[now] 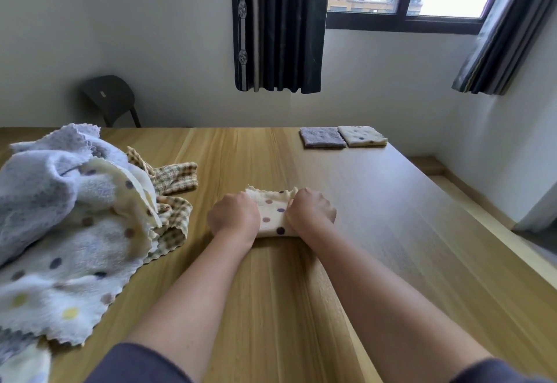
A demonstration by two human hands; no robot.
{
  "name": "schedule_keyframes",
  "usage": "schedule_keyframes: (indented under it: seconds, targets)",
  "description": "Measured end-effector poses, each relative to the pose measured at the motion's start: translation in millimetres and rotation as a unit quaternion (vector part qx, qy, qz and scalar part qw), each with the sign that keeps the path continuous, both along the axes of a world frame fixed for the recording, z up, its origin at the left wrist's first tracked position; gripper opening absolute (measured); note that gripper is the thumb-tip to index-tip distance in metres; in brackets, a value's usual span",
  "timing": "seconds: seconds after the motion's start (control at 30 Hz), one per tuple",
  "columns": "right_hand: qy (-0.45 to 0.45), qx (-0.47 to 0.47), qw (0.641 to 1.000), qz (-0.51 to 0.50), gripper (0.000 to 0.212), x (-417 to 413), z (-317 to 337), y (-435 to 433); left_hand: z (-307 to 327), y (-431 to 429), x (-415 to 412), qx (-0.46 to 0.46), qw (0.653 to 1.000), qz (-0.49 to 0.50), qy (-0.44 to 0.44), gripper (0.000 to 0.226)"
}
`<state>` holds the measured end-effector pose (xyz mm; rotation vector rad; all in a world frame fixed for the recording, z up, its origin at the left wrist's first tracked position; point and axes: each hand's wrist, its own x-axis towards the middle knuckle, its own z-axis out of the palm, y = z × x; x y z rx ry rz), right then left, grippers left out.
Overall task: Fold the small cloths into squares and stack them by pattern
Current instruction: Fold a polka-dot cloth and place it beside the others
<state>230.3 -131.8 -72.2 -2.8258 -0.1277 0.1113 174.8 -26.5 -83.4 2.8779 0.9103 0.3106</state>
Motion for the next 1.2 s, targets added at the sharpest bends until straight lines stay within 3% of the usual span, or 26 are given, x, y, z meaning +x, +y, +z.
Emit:
schedule_keyframes:
  seconds: [0.1, 0.17, 0.27, 0.33, 0.47, 0.53, 0.67, 0.8, 0.9, 1.03, 1.1, 1.2]
  targets:
    - [0.016, -0.01, 1.0, -0.003, 0.032, 2.4, 0.3, 0.8, 1.7, 1.7, -3.6, 0.031, 0.998, -0.016, -0.048, 0.022]
    - [0.025, -0.01, 1.0, -0.001, 0.034, 2.6, 1.9, -0.1, -0.9, 2.7, -4.9, 0.075, 0.989, -0.089, -0.091, 0.025]
    - [0.043, 0.016, 0.999, -0.001, 0.035, 5.7, 4.0, -5.1, -15.0, 4.8, -3.4, 0.009, 0.974, -0.224, -0.005, 0.048]
    - [0.067, 0.064, 0.996, 0.007, 0.038, 7.5, 5.8, -8.6, -21.5, 7.7, -3.1, -0.043, 0.967, -0.237, 0.077, 0.058]
    - [0.141, 0.23, 0.962, 0.039, 0.028, 10.2, 5.4, -23.6, -21.4, 9.9, -1.0, -0.051, 0.965, -0.234, 0.111, 0.063]
    - [0.159, 0.249, 0.954, 0.055, 0.022, 7.1, 6.7, -32.9, -19.9, 8.8, -1.3, -0.051, 0.964, -0.234, 0.119, 0.064]
    - [0.111, 0.2, 0.97, 0.088, 0.006, -3.2, 1.9, -33.9, -19.6, 7.9, -2.3, -0.037, 0.965, -0.229, 0.122, 0.066]
    - [0.044, 0.125, 0.99, 0.051, 0.025, -6.8, -1.5, -46.0, -18.7, 5.9, -2.4, -0.033, 0.97, -0.204, 0.129, 0.067]
    - [-0.034, 0.06, 0.997, 0.037, 0.028, -8.9, -2.3, -60.2, -19.3, 6.8, -3.9, -0.037, 0.975, -0.174, 0.135, 0.068]
    - [-0.174, 0.137, 0.966, 0.133, 0.03, -10.2, -5.6, -47.9, -21.3, 8.9, -5.0, -0.078, 0.983, -0.142, 0.088, 0.076]
    - [-0.162, 0.105, 0.952, 0.239, 0.038, -8.9, -10.6, -36.1, -22.0, 12.3, -9.0, -0.092, 0.985, -0.138, 0.052, 0.073]
    - [-0.061, 0.008, 0.945, 0.322, 0.049, -6.7, -22.7, -30.2, -24.6, 19.3, -16.3, -0.052, 0.983, -0.164, 0.059, 0.064]
